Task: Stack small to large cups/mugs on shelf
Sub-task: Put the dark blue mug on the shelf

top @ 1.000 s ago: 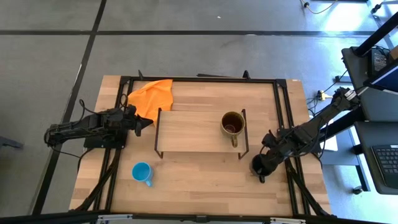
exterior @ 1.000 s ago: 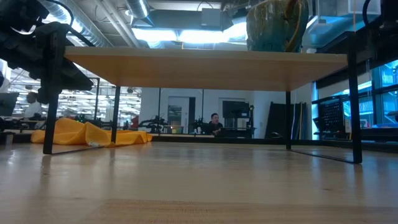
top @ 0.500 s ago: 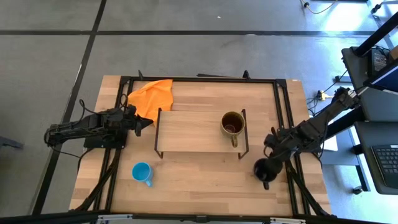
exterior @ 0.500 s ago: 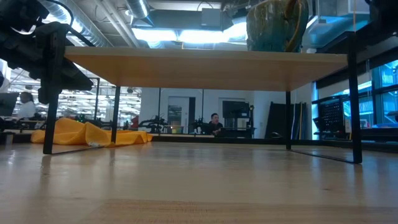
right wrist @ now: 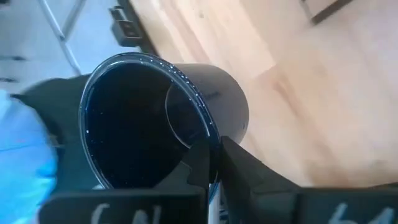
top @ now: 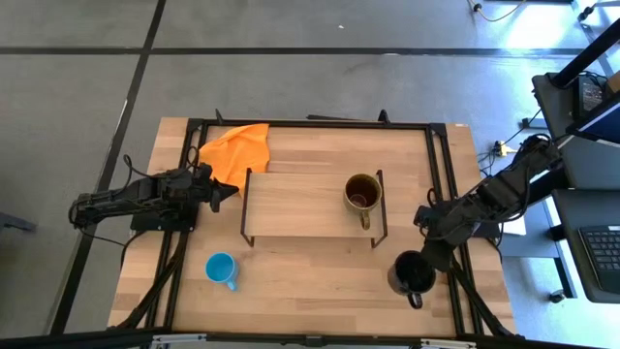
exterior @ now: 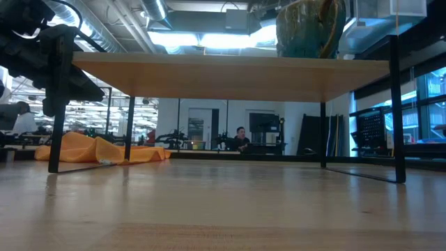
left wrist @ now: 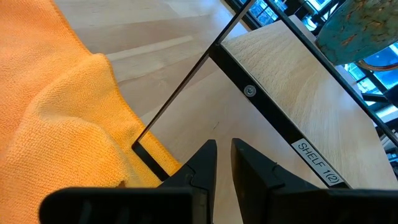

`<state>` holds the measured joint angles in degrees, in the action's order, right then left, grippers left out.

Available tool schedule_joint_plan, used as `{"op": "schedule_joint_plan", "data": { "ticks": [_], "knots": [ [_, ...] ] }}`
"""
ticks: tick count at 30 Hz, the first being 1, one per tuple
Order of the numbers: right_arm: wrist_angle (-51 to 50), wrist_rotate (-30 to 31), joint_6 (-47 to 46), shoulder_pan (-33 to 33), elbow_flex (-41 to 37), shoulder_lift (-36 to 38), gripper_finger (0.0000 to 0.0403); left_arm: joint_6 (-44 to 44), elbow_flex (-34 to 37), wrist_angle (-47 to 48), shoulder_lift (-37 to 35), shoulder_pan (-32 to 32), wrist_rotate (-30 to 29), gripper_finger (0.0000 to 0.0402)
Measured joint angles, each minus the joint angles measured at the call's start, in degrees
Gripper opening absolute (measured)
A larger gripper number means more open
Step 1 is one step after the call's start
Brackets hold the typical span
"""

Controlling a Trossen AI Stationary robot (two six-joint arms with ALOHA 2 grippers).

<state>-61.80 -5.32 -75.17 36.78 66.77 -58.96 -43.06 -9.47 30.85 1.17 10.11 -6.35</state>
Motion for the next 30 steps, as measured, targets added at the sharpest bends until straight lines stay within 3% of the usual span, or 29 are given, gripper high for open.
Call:
{"op": "schedule_joint_plan", "data": {
  "ticks": [8,30],
  "knots": [
    [-8.43,1.94,11.56,-7.81,14.52,-10.21,0.0022,0.12,0.00,-0.04,0.00,0.00,-0.63,0.0042],
    [-9.31,2.18,34.36,-24.34,49.08,-38.84,0.0022,0.14,0.00,-1.03,-0.02,-0.02,-2.12,0.0042]
  ]
}}
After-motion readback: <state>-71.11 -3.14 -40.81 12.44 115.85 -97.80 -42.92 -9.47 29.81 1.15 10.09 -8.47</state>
